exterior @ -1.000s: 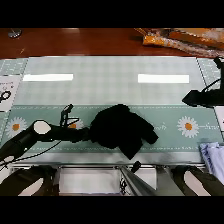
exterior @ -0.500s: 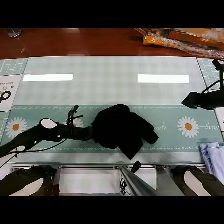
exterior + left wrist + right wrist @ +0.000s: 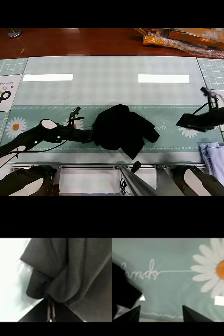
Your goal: Fold the shirts.
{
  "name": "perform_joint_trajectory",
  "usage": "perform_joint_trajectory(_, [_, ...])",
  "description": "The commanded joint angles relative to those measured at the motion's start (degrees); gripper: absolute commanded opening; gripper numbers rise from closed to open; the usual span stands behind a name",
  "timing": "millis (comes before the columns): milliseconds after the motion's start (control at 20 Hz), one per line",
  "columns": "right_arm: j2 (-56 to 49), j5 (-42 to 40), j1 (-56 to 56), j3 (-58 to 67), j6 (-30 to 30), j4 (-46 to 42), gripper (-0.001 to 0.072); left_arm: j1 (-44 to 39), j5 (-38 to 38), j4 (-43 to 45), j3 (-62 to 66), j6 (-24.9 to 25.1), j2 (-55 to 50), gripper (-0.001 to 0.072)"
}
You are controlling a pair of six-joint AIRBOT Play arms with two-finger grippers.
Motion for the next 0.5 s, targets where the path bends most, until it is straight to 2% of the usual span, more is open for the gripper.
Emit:
perform_joint_trajectory(0, [-0.02, -2.69, -1.97, -10.54, -3.04, 13.97, 0.0592, 0.04, -2.1, -0.9, 0.11, 0.28, 0.83, 0.0025])
perform_joint_trajectory(200, [0.0, -8.15, -1.97, -16.94, -5.16, 23.32, 0.0591, 0.04, -3.15, -0.9, 0.11, 0.26, 0.83, 0.0025])
perform_joint_trajectory(450, [-0.02, -13.51, -1.07, -22.36, -5.35, 25.57, 0.0591, 0.07, -3.13, -0.9, 0.11, 0.28, 0.83, 0.0025])
